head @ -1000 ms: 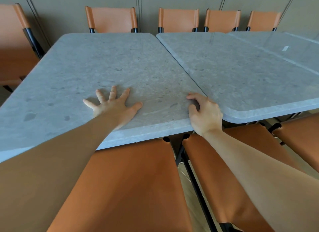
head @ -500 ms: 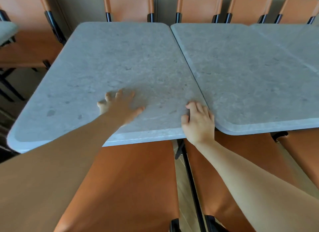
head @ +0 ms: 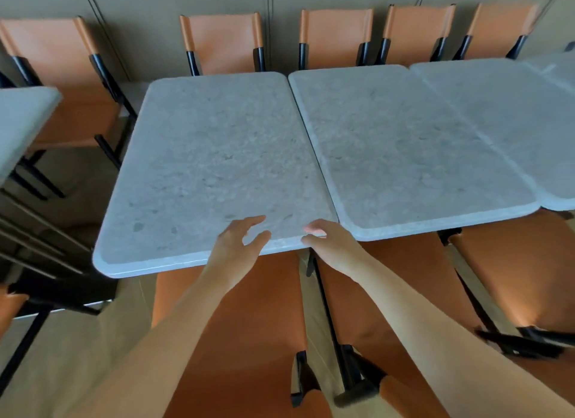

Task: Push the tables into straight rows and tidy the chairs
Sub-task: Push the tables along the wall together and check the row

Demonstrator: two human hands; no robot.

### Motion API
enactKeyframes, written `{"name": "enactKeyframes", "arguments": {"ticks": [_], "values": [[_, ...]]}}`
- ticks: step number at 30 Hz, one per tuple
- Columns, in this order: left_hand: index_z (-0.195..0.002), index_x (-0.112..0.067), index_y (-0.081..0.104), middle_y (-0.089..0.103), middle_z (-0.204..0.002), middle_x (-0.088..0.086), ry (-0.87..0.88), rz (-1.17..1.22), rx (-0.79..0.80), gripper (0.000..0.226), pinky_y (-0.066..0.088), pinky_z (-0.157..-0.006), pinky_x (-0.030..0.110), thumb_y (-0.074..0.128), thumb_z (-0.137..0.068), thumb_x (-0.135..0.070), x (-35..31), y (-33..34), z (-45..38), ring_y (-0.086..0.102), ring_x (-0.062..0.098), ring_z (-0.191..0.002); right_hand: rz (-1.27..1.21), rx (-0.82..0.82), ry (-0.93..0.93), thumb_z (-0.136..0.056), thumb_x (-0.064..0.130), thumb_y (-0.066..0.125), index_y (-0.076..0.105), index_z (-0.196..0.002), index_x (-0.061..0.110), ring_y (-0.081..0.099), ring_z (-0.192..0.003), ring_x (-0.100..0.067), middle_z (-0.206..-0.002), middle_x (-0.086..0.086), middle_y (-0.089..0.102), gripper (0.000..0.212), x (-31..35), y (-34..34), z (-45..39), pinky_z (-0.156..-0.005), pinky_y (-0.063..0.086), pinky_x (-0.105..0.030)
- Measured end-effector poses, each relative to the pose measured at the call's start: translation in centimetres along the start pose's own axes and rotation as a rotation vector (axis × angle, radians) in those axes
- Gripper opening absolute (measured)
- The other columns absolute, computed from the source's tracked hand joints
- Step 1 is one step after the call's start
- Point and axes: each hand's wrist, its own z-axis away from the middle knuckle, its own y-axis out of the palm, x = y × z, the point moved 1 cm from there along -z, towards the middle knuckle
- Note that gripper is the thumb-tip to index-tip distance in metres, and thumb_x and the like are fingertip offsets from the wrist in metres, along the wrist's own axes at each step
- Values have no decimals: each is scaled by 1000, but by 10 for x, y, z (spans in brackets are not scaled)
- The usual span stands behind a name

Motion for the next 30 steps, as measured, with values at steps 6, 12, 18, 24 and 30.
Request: {"name": "enactKeyframes", "arguments": {"ticks": [6, 12, 18, 24, 30], "values": [[-113, -32, 71, 67, -121, -21, 181, 422, -75, 22, 40, -77, -1, 65, -97, -19, -99, -45, 104, 62, -6, -111, -385, -283, -135, -95, 20, 64, 67, -123, 30, 62, -113, 0, -128, 17, 64, 30, 58, -31, 149, -101, 49, -26], [-108, -36, 71, 69, -116, -27, 331, 587, 53, 23, 46, -90, 17, 69, -93, -18, -157, -74, 185, 63, -5, -113, -557, -484, -270, -97, 18, 63, 67, -123, 30, 63, -113, 5, -122, 22, 67, 29, 91, -32, 264, -106, 49, -35], [-110, -39, 70, 68, -118, -25, 471, 563, 158, 23, 45, -84, 14, 69, -93, -23, -202, -80, 219, 64, -7, -109, -576, -601, -305, -97, 18, 63, 70, -119, 32, 64, -115, -2, -121, 19, 69, 27, 102, -43, 319, -104, 51, -41], [-110, -41, 69, 68, -115, -28, 593, 499, 245, 22, 46, -77, 2, 68, -94, -25, -236, -65, 244, 63, -9, -107, -573, -681, -316, -98, 18, 62, 70, -119, 30, 64, -115, -5, -118, 17, 70, 25, 92, -64, 361, -99, 54, -38], [-111, -39, 70, 66, -116, -31, 642, 486, 276, 21, 49, -94, 23, 67, -96, -25, -268, -27, 266, 62, -10, -107, -619, -696, -340, -98, 14, 59, 70, -118, 22, 67, -110, -6, -118, 8, 71, 24, 70, -101, 397, -97, 55, -35]]}}
